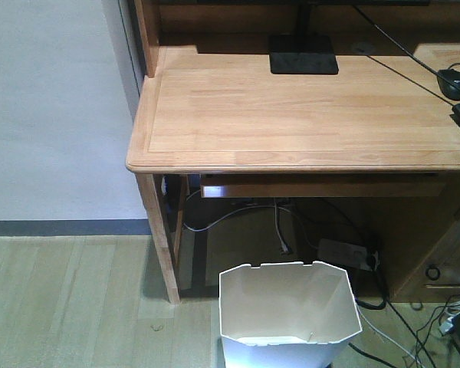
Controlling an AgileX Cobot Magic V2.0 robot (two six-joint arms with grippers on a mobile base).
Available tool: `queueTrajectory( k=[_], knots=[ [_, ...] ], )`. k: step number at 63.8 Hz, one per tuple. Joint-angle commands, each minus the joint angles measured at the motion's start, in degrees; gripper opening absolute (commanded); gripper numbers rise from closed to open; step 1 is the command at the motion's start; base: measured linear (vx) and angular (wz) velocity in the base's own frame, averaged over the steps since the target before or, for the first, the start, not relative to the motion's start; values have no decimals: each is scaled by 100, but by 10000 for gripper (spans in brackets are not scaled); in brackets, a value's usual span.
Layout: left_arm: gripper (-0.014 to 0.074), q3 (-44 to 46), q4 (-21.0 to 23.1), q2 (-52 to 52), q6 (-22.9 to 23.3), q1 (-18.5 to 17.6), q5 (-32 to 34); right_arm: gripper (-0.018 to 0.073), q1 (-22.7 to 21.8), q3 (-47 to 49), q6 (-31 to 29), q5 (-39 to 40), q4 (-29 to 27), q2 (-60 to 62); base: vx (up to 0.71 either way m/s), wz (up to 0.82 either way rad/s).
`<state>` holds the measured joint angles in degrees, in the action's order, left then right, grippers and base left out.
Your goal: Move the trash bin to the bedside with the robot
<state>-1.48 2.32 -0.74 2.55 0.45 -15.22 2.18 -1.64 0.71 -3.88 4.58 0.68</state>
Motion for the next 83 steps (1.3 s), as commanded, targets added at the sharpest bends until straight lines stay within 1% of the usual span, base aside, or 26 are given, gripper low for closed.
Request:
queueTrajectory(
  k=[1,75,83],
  knots=[
    [-6,-67,24,-83,35,-1,395,-10,4,-39,-40,388,-15,65,0,0],
    [-6,-67,24,-83,35,-1,395,-10,4,-39,-40,388,-15,65,0,0],
    [-6,-67,24,-83,35,-1,395,-10,4,-28,-71,855,-7,65,0,0]
  ],
)
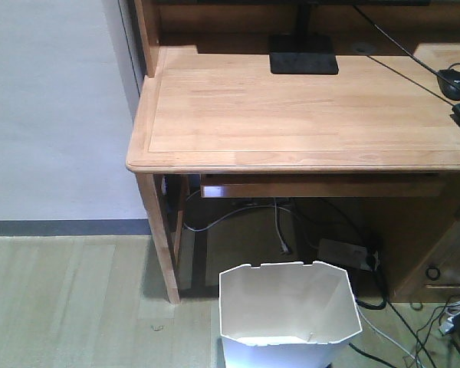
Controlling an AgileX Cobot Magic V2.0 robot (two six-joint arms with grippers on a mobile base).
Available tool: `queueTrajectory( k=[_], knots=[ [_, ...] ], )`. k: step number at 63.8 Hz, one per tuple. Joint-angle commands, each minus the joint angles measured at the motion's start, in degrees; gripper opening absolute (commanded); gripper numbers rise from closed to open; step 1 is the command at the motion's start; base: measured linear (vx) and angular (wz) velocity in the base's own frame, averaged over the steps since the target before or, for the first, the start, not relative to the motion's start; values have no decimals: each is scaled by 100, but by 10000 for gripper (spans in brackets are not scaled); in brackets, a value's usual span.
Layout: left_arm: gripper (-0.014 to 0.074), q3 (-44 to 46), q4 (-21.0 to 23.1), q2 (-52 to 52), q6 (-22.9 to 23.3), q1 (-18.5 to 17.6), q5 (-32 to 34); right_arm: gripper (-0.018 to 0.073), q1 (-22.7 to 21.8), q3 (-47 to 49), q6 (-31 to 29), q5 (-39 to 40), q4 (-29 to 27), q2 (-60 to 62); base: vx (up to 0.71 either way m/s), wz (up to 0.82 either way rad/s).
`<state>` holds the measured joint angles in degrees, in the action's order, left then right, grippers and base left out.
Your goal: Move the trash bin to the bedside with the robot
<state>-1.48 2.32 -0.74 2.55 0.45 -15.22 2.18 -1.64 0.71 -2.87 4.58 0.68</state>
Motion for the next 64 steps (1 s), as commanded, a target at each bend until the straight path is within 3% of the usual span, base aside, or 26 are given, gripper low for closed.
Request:
queueTrajectory(
  k=[1,11,40,64],
  knots=[
    [-6,-67,24,-83,35,-1,395,-10,4,-19,-71,839,-7,65,0,0],
    [-6,-67,24,-83,35,-1,395,-10,4,298,-71,993,19,21,0,0],
    [-6,-67,24,-83,35,-1,395,-10,4,2100,-126,-146,7,-2020,0,0],
    [-6,-67,24,-83,35,-1,395,-9,4,2244,-126,-252,-13,-2869,0,0]
  ],
)
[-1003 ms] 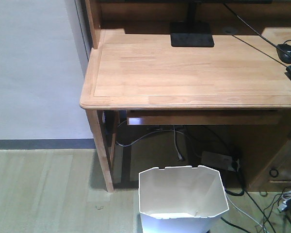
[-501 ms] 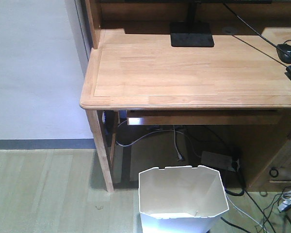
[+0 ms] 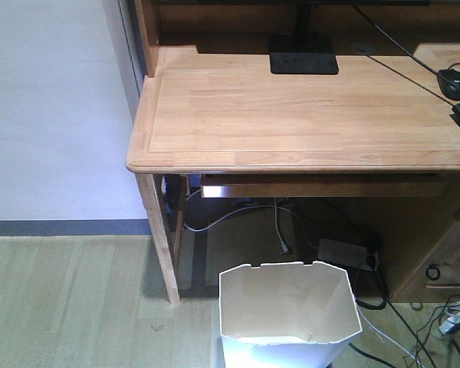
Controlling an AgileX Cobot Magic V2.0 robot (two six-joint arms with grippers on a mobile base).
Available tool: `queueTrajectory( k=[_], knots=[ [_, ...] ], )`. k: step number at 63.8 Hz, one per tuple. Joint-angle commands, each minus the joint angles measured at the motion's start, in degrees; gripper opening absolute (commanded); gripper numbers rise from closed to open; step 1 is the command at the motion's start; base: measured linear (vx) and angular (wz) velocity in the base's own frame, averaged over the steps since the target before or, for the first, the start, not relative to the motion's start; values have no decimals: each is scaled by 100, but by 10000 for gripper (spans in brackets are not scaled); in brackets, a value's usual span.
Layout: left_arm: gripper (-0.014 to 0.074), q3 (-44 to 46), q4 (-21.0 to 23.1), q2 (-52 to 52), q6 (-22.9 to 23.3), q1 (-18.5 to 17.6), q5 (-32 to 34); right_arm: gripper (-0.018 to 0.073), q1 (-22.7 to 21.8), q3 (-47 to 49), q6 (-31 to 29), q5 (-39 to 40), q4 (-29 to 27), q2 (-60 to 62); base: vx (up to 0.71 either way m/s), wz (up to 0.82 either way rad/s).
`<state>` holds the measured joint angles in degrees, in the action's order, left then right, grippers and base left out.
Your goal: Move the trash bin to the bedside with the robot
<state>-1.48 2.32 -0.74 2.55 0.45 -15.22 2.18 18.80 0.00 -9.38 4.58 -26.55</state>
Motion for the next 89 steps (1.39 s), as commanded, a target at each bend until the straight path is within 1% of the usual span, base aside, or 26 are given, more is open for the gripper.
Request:
queueTrajectory(
  k=[1,13,22,29,34,48,55,60,89],
  knots=[
    [-6,-67,24,-83,35,-1,395,-8,4,200,-55,399,-13,-156,0,0],
    [-6,-67,24,-83,35,-1,395,5,4,200,-55,497,-13,-183,0,0],
    [-6,-67,24,-83,35,-1,395,62,4,200,-55,657,-13,-183,0,0],
    [-6,-67,24,-83,35,-1,395,142,4,200,-55,695,-13,-183,0,0],
    [-6,-67,24,-83,35,-1,395,218,4,200,-55,695,-13,-183,0,0],
    [-6,-67,24,-83,35,-1,395,475,4,200,0,695,-13,-183,0,0],
    [-6,-67,24,-83,35,-1,395,557,4,200,0,695,-13,-183,0,0],
    [-6,-67,24,-83,35,-1,395,576,4,200,0,695,-13,-183,0,0],
    [-6,-67,24,-83,35,-1,395,573,4,200,-123,716,32,-183,0,0]
  ],
)
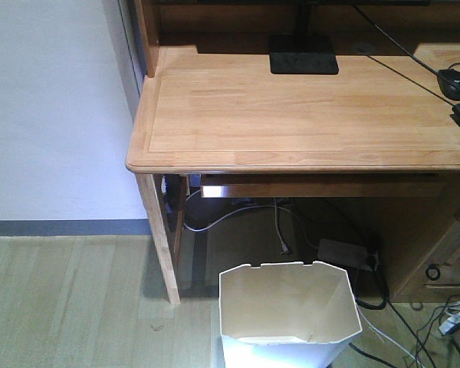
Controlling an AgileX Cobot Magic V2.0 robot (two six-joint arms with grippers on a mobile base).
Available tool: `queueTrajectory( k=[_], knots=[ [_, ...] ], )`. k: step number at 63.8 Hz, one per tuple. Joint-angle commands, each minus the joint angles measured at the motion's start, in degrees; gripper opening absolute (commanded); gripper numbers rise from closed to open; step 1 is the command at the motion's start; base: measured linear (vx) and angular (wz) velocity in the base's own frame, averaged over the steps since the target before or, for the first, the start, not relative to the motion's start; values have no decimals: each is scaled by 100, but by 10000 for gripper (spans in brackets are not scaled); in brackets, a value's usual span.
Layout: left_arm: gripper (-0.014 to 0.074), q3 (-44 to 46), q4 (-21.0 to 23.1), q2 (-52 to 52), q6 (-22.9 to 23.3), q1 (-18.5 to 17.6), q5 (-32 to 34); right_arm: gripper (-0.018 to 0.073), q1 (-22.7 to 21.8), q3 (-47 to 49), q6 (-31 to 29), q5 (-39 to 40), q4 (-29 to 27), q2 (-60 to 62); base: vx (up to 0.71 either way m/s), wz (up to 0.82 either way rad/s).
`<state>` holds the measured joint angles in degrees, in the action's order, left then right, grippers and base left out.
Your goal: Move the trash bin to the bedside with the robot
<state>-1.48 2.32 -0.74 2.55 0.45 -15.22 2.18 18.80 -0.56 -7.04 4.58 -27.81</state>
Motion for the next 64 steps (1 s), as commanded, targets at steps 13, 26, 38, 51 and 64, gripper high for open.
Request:
queueTrajectory(
  k=[13,26,38,51,64],
  knots=[
    [-6,-67,24,-83,35,-1,395,573,4,200,-7,504,-43,-57,0,0],
    [-6,-67,24,-83,35,-1,395,573,4,258,318,186,-556,-296,0,0],
    [-6,-67,24,-83,35,-1,395,573,4,887,234,-816,-531,-1061,0,0],
    [-6,-67,24,-83,35,-1,395,573,4,1508,211,-1702,-458,-2045,0,0],
    [-6,-67,24,-83,35,-1,395,573,4,2080,159,-2594,-517,-3300,0,0]
  ],
)
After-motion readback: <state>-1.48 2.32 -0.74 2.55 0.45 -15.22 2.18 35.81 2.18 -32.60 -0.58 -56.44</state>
